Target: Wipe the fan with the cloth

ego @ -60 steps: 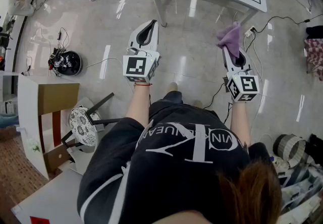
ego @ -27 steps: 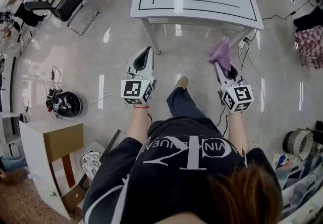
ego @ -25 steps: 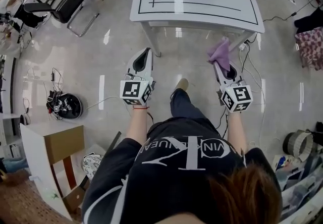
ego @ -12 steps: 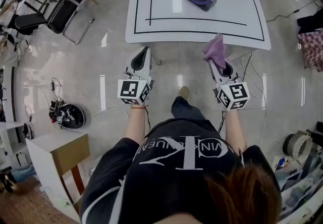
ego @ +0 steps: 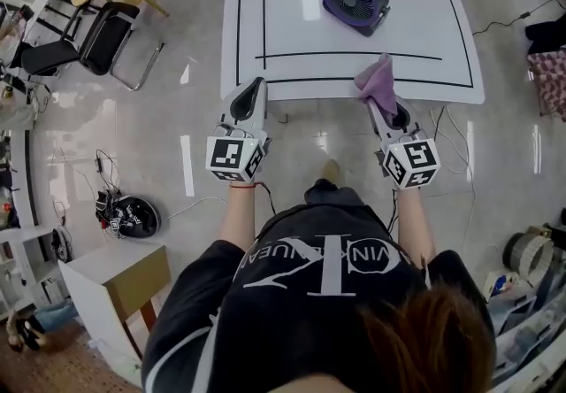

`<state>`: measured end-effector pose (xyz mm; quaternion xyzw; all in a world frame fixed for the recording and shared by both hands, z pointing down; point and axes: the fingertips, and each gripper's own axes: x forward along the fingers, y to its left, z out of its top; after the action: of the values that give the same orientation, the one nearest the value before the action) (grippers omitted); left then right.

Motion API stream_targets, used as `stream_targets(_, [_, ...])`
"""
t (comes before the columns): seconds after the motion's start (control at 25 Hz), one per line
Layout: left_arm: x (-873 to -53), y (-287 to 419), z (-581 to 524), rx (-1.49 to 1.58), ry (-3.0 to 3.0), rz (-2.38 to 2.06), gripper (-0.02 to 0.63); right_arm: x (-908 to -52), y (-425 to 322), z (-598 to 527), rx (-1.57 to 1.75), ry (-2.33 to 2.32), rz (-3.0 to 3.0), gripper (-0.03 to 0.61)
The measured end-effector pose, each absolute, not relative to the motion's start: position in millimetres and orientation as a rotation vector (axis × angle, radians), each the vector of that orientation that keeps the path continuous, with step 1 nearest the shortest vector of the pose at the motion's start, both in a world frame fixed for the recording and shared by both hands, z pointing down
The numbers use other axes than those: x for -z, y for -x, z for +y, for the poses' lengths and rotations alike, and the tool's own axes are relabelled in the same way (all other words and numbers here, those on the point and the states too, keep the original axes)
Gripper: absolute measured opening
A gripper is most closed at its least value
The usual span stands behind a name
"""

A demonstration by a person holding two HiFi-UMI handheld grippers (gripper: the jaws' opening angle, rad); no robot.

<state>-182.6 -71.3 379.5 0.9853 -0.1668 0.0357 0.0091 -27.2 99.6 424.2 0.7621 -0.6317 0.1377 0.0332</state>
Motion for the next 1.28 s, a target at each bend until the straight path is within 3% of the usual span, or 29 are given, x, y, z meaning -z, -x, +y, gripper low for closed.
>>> stream_targets(0.48, [-380, 162, -114, -0.131, -3.098, -0.447, 0.011, -427, 13, 56, -0.422, -2.372, -1.925, 0.106])
stream_targets(1.28, [-405, 26, -234, -0.185, -3.142, 0.363, 0.011, -425, -13, -18, -0.319, -2.823, -1.297, 0.107])
